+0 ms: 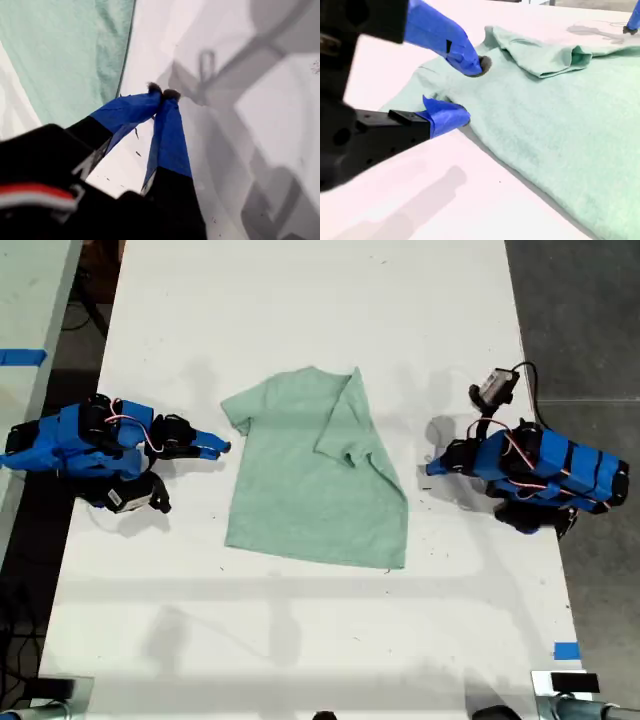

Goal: Fold t shirt

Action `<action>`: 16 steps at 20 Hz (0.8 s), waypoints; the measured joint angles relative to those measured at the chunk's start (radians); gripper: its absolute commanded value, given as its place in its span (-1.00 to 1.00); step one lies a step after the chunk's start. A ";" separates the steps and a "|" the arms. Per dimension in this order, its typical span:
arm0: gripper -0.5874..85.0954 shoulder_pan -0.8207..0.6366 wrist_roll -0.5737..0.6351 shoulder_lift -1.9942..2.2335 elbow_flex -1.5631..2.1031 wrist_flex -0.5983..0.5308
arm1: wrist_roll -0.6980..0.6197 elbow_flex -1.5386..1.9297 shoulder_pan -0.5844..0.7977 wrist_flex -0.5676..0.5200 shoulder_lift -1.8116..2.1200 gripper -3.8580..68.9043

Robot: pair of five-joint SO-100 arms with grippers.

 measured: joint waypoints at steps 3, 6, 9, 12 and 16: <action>-0.69 0.000 0.000 0.000 0.000 0.000 | 0.000 0.000 0.000 0.000 0.000 -0.86; -0.69 0.000 0.000 0.000 0.000 0.000 | 0.000 0.000 0.000 0.000 0.000 -0.86; -0.69 0.000 0.000 0.000 0.000 0.000 | 0.000 0.000 0.000 0.000 0.000 -0.86; -0.69 0.000 0.000 0.000 0.000 0.000 | 0.008 0.000 0.000 0.000 0.000 -0.86; -0.69 0.000 0.000 0.000 0.000 0.000 | 0.009 0.000 0.000 0.000 0.000 -0.86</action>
